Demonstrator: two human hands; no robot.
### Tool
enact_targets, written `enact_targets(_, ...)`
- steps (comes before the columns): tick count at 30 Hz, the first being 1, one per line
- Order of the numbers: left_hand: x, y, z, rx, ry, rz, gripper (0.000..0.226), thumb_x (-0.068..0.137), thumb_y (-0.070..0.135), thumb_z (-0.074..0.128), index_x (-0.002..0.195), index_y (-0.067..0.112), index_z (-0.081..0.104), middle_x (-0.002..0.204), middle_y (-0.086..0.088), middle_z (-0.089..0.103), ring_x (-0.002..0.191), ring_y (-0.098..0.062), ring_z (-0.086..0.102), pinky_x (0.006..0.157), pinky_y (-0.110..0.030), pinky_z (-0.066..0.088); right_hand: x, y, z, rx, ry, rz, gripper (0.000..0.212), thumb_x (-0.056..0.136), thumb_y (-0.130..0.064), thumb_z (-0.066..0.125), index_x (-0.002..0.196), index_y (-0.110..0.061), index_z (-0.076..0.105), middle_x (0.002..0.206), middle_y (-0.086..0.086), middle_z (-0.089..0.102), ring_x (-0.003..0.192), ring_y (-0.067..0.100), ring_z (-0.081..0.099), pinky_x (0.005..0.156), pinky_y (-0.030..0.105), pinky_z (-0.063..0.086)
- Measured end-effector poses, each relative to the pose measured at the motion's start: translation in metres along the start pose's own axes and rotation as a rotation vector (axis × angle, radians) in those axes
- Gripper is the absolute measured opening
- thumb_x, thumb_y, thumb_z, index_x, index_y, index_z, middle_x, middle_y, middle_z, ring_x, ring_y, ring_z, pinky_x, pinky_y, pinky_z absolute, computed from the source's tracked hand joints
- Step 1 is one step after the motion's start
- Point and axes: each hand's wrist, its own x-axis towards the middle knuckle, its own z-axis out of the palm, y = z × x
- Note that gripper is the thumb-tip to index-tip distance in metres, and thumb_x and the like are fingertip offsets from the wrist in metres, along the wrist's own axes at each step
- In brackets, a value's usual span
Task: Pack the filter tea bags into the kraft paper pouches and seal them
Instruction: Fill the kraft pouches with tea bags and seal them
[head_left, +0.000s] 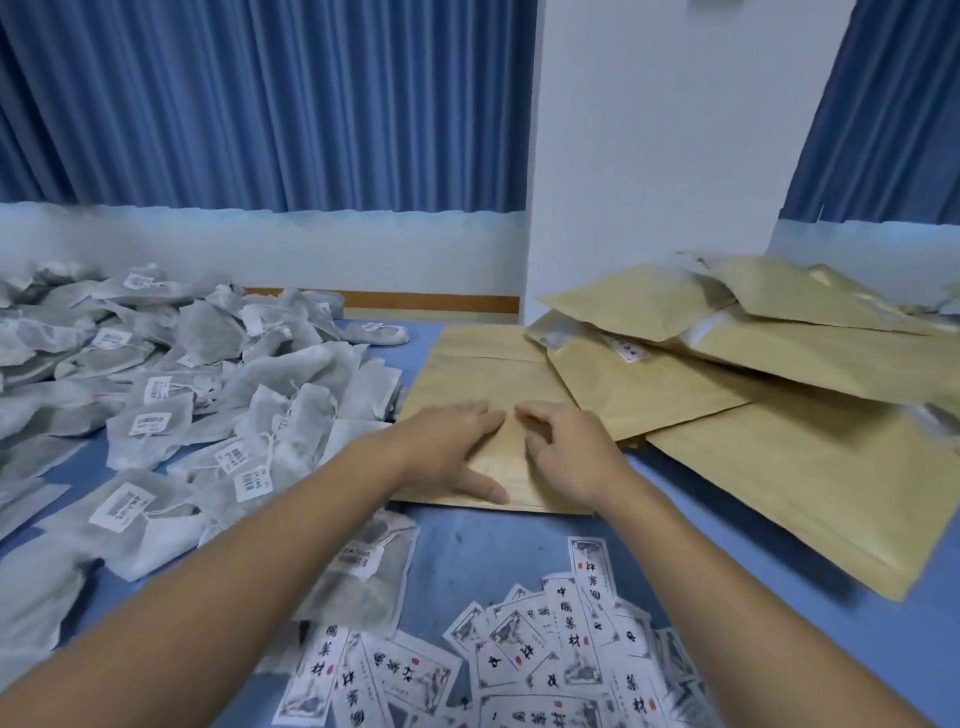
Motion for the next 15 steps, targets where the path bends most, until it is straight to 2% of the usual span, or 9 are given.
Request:
enact_targets(2, -0.006, -0.008, 0.004, 0.079, 0.044, 0.076, 0.084, 0.087, 0.065, 0.061, 0.146, 0.01, 0.039, 0.146, -0.014, 0.044, 0.129, -0.032, 0.048, 0.104, -0.044, 0.043, -0.003, 0.0, 0.002, -0.121, -0.049, -0.083, 0.045, 0.099, -0.025, 0.054, 0.142, -0.015, 0.054, 0.151, 0.0, 0.049, 0.138, 0.022, 0.044, 0.11, 0.024, 0.029)
enact_targets(5, -0.013, -0.014, 0.007, 0.145, 0.106, 0.117, 0.058, 0.097, 0.059, 0.05, 0.129, 0.011, 0.048, 0.126, -0.007, 0.054, 0.107, -0.033, 0.061, 0.085, -0.041, 0.049, -0.008, 0.0, 0.003, -0.33, -0.187, -0.18, 0.077, 0.092, -0.057, 0.058, 0.153, -0.015, 0.036, 0.163, 0.001, 0.027, 0.149, 0.02, 0.025, 0.119, 0.034, 0.023)
enact_targets(8, -0.02, -0.016, 0.008, 0.119, 0.159, 0.158, 0.058, 0.094, 0.065, 0.05, 0.123, 0.015, 0.048, 0.118, 0.001, 0.053, 0.098, -0.027, 0.061, 0.079, -0.041, 0.048, -0.015, 0.002, 0.007, -0.538, -0.229, -0.258, 0.104, 0.08, -0.075, 0.058, 0.157, -0.018, 0.02, 0.166, -0.001, 0.014, 0.152, 0.015, 0.014, 0.12, 0.038, 0.021)
enact_targets(11, -0.029, -0.018, 0.01, 0.124, 0.119, 0.198, 0.079, 0.081, 0.076, 0.059, 0.128, 0.014, 0.046, 0.132, -0.001, 0.05, 0.11, -0.023, 0.057, 0.088, -0.037, 0.048, -0.02, 0.001, 0.006, -0.571, -0.189, -0.306, 0.1, 0.08, -0.078, 0.054, 0.157, -0.021, 0.022, 0.166, -0.004, 0.015, 0.151, 0.011, 0.016, 0.118, 0.034, 0.023)
enact_targets(13, -0.033, -0.02, 0.009, 0.155, 0.099, 0.22, 0.076, 0.084, 0.07, 0.06, 0.131, 0.012, 0.046, 0.138, -0.004, 0.049, 0.114, -0.025, 0.056, 0.09, -0.034, 0.046, -0.022, -0.001, 0.001, -0.551, -0.19, -0.335, 0.096, 0.08, -0.079, 0.054, 0.155, -0.025, 0.029, 0.165, -0.007, 0.021, 0.149, 0.01, 0.022, 0.116, 0.032, 0.027)
enact_targets(15, -0.037, -0.02, 0.005, 0.145, 0.098, 0.239, 0.066, 0.089, 0.066, 0.057, 0.128, 0.014, 0.048, 0.132, -0.003, 0.054, 0.108, -0.026, 0.059, 0.089, -0.036, 0.047, -0.022, -0.003, -0.006, -0.48, -0.224, -0.309, 0.091, 0.079, -0.08, 0.055, 0.153, -0.03, 0.036, 0.163, -0.012, 0.025, 0.148, 0.008, 0.026, 0.116, 0.032, 0.03)
